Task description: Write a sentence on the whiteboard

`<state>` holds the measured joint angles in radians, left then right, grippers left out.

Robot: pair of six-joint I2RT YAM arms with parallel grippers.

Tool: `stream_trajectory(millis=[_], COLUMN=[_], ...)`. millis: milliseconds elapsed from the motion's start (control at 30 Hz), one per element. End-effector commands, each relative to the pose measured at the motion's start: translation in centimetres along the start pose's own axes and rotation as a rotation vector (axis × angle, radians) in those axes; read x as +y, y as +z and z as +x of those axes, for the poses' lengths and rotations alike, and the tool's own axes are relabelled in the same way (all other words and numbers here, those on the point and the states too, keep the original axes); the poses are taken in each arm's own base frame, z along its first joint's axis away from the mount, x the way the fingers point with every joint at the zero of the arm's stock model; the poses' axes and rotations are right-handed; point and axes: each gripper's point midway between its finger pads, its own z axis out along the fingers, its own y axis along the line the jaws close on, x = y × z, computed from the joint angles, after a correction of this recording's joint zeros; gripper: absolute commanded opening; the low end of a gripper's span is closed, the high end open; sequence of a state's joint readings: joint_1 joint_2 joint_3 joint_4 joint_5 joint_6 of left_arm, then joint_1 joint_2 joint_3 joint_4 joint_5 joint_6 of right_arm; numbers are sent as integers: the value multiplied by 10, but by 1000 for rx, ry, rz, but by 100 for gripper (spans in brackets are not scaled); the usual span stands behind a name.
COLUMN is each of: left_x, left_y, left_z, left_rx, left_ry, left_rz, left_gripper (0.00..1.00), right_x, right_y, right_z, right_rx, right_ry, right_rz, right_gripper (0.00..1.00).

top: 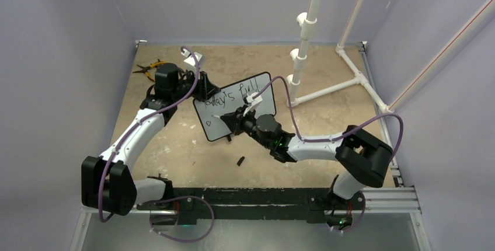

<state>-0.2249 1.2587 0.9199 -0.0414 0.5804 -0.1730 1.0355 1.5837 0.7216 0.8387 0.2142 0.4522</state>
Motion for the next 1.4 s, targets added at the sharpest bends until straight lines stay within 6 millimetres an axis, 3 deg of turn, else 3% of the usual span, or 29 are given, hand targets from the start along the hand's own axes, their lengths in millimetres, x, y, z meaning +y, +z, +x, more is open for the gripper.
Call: stream_trajectory(millis=[0, 533, 1133, 1367], left_x=[1, 1, 1, 1], left_y=[2, 3, 3, 2], left_z=[19, 20, 20, 19], left_rx=[53, 55, 55, 54], left_ry=[-51, -50, -50, -48], left_rz=[-9, -7, -8, -11], left_gripper=[22, 22, 22, 22], right_x=[-7, -1, -33, -36], right_y=[6, 20, -6, -15], right_z=[-17, -22, 36, 59], right_rx=[-53, -51, 114, 188], right_ry=[5, -49, -28, -24], right_rz=[37, -22, 64, 50], right_gripper=[0, 0, 0, 0])
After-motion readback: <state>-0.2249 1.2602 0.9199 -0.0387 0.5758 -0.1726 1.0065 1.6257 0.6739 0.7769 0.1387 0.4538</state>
